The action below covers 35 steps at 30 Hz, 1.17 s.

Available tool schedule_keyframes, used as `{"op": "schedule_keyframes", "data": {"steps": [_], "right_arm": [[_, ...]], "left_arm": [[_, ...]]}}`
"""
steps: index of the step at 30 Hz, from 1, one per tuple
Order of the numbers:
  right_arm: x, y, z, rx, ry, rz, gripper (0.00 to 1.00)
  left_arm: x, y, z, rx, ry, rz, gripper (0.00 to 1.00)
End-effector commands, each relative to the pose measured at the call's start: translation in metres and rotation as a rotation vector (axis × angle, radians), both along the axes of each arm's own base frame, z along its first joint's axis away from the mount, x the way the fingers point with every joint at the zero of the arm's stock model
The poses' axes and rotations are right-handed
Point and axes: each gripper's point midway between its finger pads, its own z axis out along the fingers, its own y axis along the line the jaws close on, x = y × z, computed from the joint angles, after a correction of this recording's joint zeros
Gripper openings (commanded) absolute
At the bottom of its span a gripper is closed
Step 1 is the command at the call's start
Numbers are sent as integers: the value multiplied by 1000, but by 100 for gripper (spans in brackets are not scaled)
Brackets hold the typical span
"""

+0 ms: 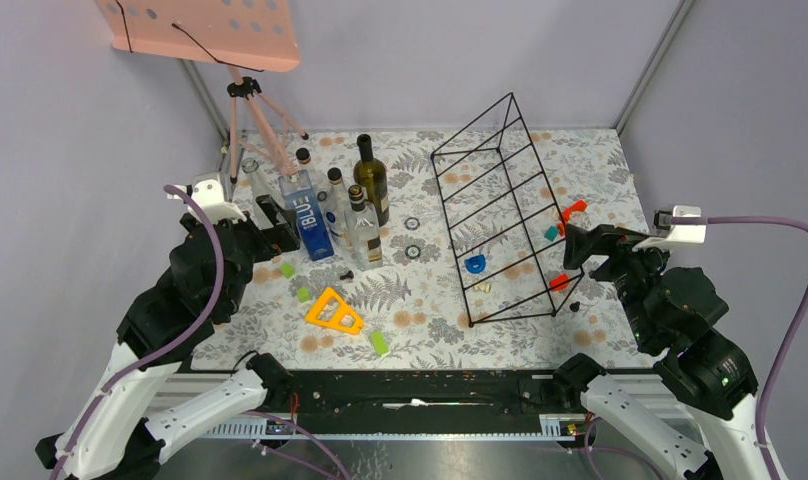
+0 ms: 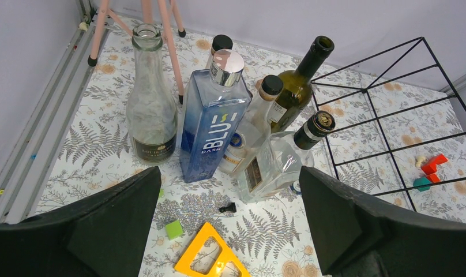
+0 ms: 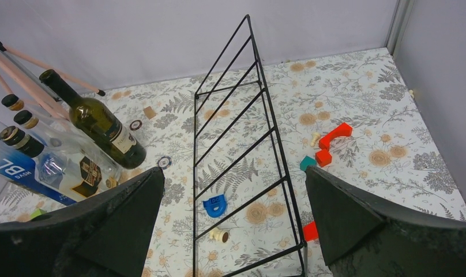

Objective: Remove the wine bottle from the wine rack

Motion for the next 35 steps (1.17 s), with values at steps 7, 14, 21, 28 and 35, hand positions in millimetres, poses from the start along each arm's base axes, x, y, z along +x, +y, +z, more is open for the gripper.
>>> {"op": "schedule_keyframes", "data": {"steps": [7, 14, 21, 28, 35], "right_arm": [[2, -6, 9, 14, -43, -35, 99], [4, -5, 9, 13, -44, -35, 100], [5, -4, 7, 8, -39, -34, 100], [6, -3, 2, 0, -31, -36, 100], [7, -4, -1, -9, -27, -37, 100]], "left_arm": [[2, 1, 13, -45, -48, 14, 99], [1, 0, 14, -52, -50, 8, 99], [1, 1, 12, -48, -50, 15, 99], [4, -2, 11, -43, -47, 8, 99], [5, -4, 7, -42, -41, 2, 99]]}}
